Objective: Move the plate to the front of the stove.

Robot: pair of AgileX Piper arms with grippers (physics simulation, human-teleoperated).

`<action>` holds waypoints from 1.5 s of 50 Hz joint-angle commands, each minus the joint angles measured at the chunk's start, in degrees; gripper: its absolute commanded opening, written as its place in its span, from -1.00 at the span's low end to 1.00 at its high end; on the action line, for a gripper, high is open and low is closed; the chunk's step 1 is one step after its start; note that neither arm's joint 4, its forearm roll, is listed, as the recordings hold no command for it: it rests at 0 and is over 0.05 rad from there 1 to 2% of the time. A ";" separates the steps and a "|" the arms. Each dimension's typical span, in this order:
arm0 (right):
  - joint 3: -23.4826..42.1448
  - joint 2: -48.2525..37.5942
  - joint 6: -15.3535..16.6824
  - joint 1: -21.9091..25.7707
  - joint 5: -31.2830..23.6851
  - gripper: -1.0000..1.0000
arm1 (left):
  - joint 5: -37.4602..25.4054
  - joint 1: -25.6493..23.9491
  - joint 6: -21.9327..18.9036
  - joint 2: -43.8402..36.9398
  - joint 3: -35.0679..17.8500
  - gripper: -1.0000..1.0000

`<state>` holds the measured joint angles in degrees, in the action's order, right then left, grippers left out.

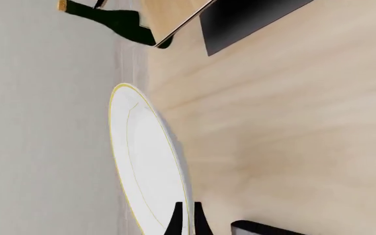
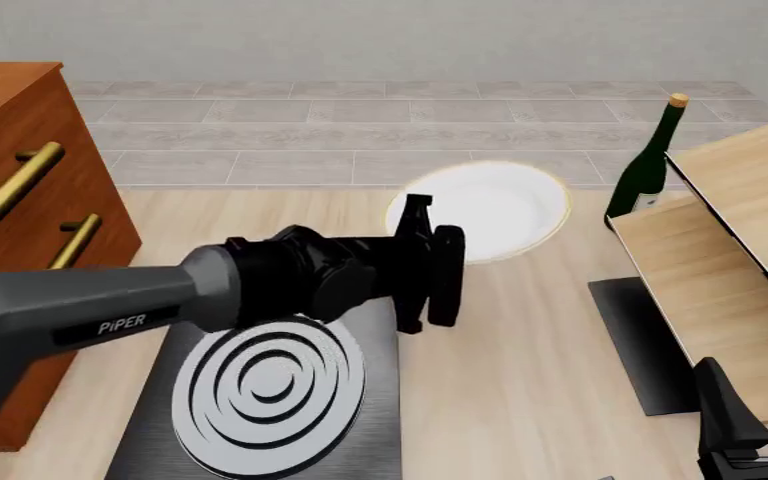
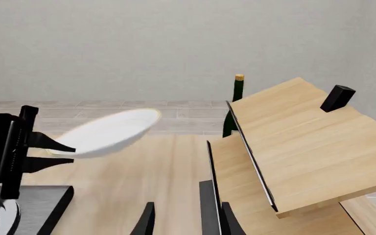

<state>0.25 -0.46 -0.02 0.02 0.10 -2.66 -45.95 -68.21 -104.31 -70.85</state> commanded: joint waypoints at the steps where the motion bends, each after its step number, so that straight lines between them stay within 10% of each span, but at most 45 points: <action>1: 0.00 0.00 0.00 -0.01 0.00 1.00 | -3.71 2.62 -1.64 1.61 -1.92 -1.00; 75: 0.00 0.01 0.00 -0.01 0.00 1.00 | -25.16 28.23 -10.04 1.88 -12.00 -1.00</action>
<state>0.25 -0.46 -0.02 0.02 0.10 -27.20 -19.52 -77.31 -101.27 -82.56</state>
